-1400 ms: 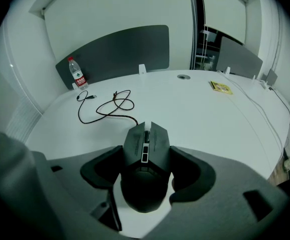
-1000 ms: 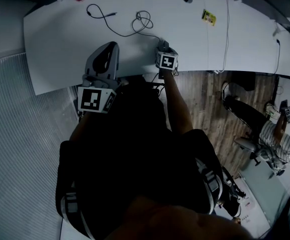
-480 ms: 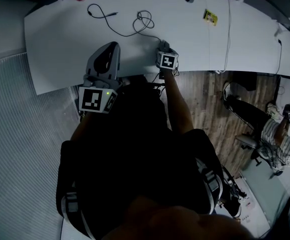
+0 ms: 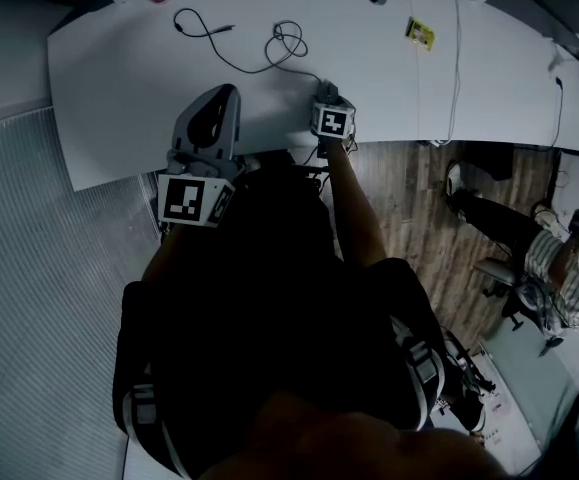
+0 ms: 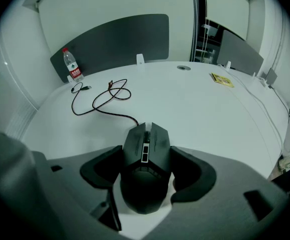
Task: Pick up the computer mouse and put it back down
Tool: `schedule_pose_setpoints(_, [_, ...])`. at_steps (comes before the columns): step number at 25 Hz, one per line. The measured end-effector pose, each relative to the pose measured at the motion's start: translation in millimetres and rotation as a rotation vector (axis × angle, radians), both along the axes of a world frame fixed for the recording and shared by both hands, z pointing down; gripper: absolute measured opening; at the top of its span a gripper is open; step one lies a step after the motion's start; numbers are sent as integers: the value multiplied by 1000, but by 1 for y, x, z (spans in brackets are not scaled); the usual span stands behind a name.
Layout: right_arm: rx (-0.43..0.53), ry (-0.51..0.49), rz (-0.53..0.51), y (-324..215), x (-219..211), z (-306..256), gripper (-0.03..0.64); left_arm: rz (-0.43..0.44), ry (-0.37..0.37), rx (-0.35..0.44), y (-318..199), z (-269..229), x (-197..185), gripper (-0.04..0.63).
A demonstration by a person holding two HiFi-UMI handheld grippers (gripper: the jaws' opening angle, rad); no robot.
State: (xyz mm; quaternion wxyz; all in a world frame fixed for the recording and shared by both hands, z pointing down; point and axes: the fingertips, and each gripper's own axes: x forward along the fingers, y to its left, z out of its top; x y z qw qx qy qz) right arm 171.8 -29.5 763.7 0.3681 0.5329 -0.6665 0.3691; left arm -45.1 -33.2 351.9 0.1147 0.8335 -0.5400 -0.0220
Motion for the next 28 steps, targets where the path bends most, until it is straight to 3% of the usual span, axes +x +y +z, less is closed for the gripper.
schedule_pose_setpoints(15, [-13, 8, -20, 3, 3, -2, 302, -4, 6, 6, 4, 0, -6, 12])
schedule_pose_setpoints(21, [-37, 57, 6, 10, 16, -9, 304, 5, 10, 5, 6, 1, -5, 12])
schedule_pose_setpoints(28, [27, 2, 2, 5, 8, -21, 304, 20, 17, 12, 9, 0, -3, 12])
